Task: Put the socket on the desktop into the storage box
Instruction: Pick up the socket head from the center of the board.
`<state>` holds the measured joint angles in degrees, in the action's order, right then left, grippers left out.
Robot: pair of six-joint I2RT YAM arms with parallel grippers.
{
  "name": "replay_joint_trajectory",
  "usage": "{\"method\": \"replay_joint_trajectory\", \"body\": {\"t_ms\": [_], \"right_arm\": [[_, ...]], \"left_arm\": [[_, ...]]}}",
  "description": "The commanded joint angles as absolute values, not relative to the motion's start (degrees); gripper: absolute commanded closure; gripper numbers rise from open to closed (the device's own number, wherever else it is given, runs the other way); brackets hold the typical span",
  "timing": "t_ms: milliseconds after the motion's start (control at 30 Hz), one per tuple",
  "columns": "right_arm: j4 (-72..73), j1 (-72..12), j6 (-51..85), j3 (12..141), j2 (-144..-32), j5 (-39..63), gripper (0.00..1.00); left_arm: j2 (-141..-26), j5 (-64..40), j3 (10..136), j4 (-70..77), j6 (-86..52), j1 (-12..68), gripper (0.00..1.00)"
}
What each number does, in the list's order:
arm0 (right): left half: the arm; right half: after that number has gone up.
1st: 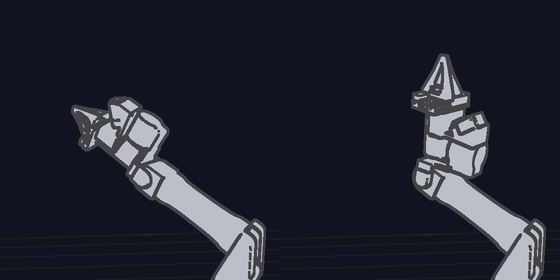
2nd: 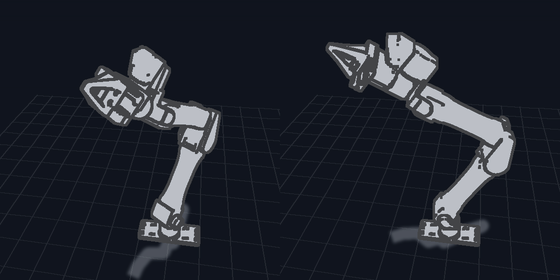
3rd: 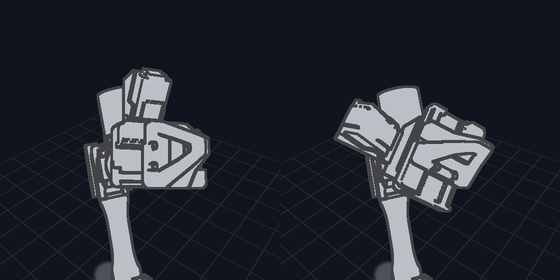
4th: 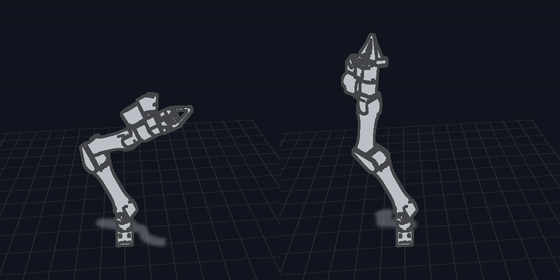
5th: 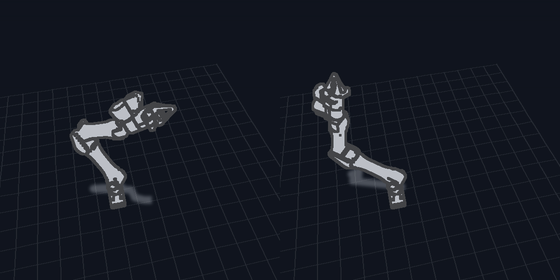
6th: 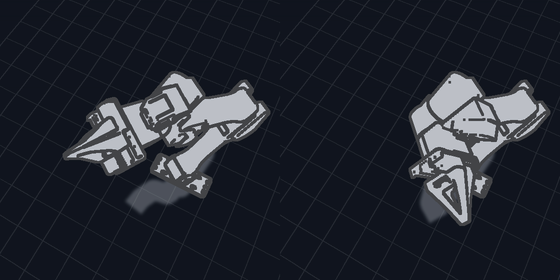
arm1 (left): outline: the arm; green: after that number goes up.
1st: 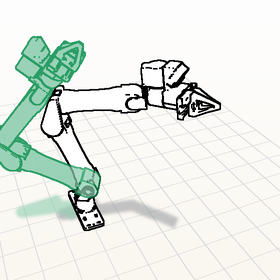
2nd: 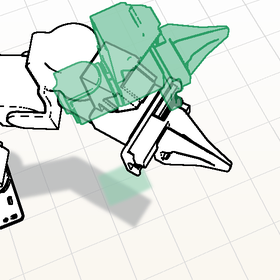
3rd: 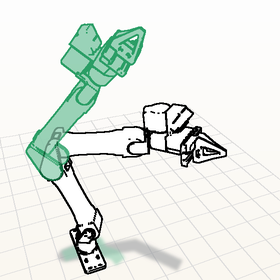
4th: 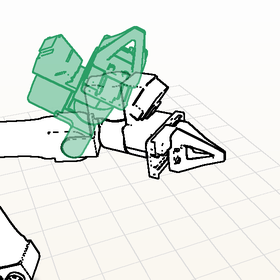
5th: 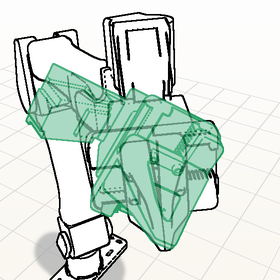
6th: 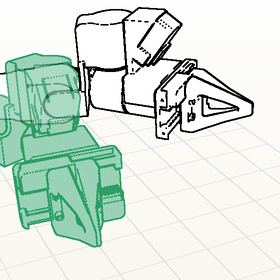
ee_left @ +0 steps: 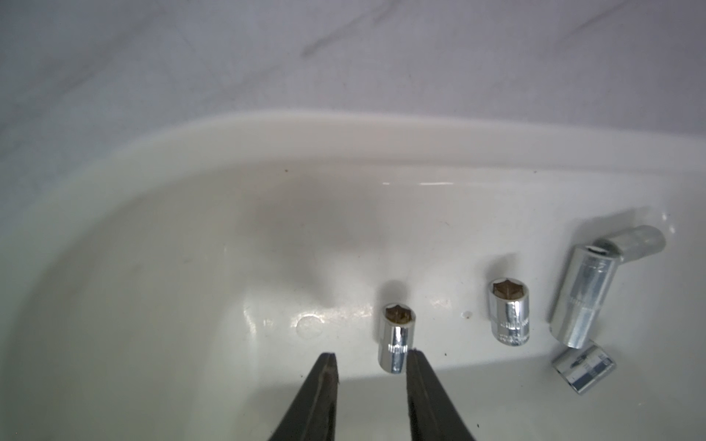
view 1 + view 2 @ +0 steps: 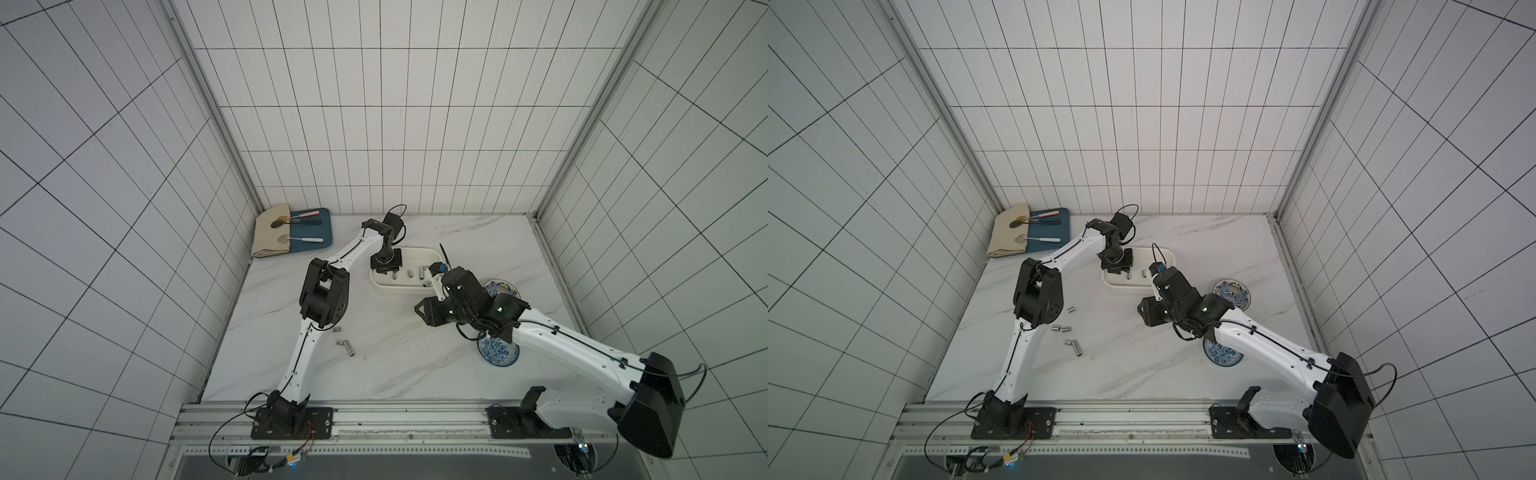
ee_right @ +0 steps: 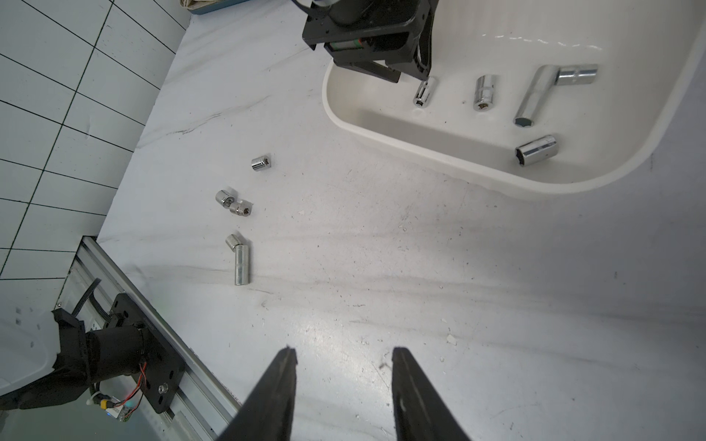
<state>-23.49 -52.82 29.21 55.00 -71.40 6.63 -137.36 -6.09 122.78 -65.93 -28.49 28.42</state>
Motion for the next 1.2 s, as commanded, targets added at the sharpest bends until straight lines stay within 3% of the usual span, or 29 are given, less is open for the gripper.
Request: {"method": "replay_joint_trajectory", "body": {"t_ms": [0, 167, 667, 1167], "right_arm": [[-24.3, -52.4, 29.2, 53.6, -70.8, 6.7, 0.56], [-25.2, -52.3, 28.9, 53.9, -70.7, 5.8, 0.56], [-25.5, -52.2, 28.8, 54.1, -71.9, 6.1, 0.56], [-23.9, -52.7, 29.6, 54.5, -74.0, 7.6, 0.56]], "left_arm": [[-135.0, -5.8, 123.9, -66.2, -28.1, 28.7, 0.66], [-128.8, -4.7, 122.1, -66.4, -27.9, 28.7, 0.64], [-99.8, -4.1, 88.2, -52.5, -32.3, 26.6, 0.55], [-82.9, -3.6, 65.6, -49.1, -36.0, 21.6, 0.45]]}}
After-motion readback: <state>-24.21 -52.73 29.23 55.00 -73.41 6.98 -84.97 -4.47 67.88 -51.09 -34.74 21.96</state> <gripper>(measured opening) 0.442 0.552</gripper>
